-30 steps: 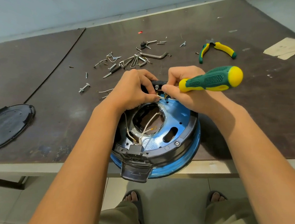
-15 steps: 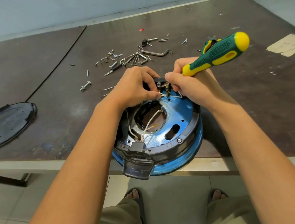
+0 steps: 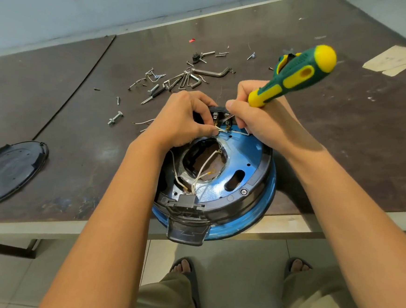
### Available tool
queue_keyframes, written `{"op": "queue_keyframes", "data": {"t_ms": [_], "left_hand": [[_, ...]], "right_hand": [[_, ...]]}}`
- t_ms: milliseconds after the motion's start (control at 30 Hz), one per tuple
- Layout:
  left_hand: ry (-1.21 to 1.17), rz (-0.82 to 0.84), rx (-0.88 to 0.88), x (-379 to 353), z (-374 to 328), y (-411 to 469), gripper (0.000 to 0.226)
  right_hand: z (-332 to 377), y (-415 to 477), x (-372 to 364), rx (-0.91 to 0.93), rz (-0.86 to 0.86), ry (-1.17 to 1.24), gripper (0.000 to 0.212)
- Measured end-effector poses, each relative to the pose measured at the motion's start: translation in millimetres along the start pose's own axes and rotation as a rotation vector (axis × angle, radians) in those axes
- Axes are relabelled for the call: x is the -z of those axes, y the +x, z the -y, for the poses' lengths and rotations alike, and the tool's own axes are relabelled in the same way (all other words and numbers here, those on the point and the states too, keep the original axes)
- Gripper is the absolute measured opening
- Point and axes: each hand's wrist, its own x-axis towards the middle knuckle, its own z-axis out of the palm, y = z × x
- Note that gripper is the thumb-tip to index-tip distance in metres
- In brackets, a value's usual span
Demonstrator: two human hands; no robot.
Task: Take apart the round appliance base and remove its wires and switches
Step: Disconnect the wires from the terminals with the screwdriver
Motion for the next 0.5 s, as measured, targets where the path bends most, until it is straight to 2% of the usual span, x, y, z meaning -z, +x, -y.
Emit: {"op": "queue_keyframes", "data": {"t_ms": [133,300,500], "left_hand": [[0.002,-0.007,0.003,0.6,-0.7,-0.5,0.009],[0.005,-0.004,-0.001,1.0,-1.8,-0.4,0.009],[0.020,-0.010,0.002,0.5,-0.8,-0.5,0.009]], "right_hand": [[-5.7,-0.9,4.2,0.072,0.009,0.078,0.029],[-5.0,3.3,3.4,0.130,0.054,-0.032,0.028],[-2.0,6.8,2.3,0.058,0.050,-0.043,0.033]]}}
